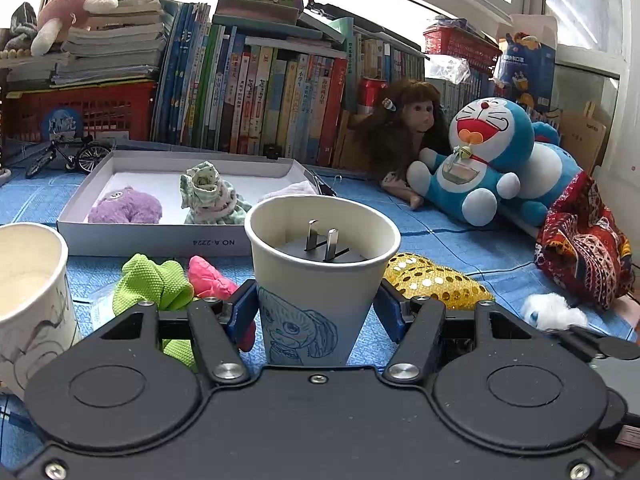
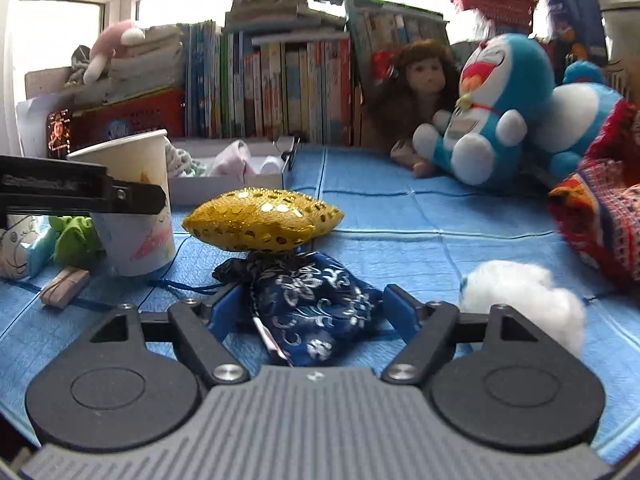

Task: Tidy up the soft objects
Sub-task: 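Grasp the small string-tied white packet with the left gripper while the right grasps the blue floral pouch, then carry the white packet and blue floral pouch over the white tray, then lower the packet and pouch into the tray and open both grippers, then move both tools back toward the green scrunchie and paper cups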

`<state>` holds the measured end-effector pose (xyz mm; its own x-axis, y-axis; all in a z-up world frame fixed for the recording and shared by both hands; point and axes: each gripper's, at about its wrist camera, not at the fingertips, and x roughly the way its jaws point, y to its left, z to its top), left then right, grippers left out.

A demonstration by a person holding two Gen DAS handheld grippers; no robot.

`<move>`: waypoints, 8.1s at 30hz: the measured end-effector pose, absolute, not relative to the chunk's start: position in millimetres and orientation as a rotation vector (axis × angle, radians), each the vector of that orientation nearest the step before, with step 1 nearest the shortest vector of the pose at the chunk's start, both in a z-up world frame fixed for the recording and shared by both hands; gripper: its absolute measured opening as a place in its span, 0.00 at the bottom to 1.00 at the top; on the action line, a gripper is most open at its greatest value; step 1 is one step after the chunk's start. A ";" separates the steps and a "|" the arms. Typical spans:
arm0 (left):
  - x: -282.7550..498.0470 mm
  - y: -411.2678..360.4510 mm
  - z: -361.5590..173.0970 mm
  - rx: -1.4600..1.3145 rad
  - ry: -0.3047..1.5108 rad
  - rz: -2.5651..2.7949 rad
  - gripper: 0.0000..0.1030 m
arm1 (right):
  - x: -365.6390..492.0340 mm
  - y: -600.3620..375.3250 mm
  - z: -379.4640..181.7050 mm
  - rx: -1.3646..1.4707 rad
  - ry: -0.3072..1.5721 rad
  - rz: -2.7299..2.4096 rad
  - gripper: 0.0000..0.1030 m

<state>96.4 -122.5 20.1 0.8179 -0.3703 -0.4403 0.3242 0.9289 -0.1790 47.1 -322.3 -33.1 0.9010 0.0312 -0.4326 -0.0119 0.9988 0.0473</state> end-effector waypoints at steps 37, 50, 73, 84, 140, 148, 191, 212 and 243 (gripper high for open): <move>34.8 -83.9 -1.7 0.055 0.505 -0.309 0.59 | -7.1 -274.1 -27.4 0.134 0.444 0.090 0.44; 43.0 -81.0 -14.6 0.050 0.544 -0.265 0.23 | -6.7 -262.6 -25.5 0.139 0.457 0.122 0.45; -1.4 -48.3 50.6 0.032 0.425 -0.330 0.22 | -29.3 -241.1 31.2 0.124 0.316 0.202 0.45; 12.8 -24.5 113.1 0.012 0.336 -0.347 0.22 | -15.6 -239.8 77.5 0.126 0.218 0.242 0.45; 346.2 2.1 55.2 -0.446 1.082 -0.287 0.22 | 291.7 -263.4 19.9 0.885 0.947 -0.006 0.47; 349.7 11.9 45.8 -0.447 1.085 -0.268 0.22 | 302.6 -239.7 19.6 0.833 0.983 0.031 0.47; 316.9 0.1 74.4 -0.325 1.062 -0.248 0.65 | 262.7 -254.0 59.0 0.717 0.898 0.118 0.82; 206.6 12.5 132.6 -0.191 0.799 -0.304 0.78 | 170.7 -234.8 110.3 0.298 0.657 0.211 0.88; 50.8 72.5 103.5 -0.165 0.476 -0.246 0.92 | 28.8 -155.6 66.3 -0.186 0.372 0.421 0.95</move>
<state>50.8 72.5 103.5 0.8603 -0.2717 -0.4314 0.1950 0.9572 -0.2139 28.8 -155.6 66.3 0.8468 0.3635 -0.3884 -0.4306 0.8970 -0.0994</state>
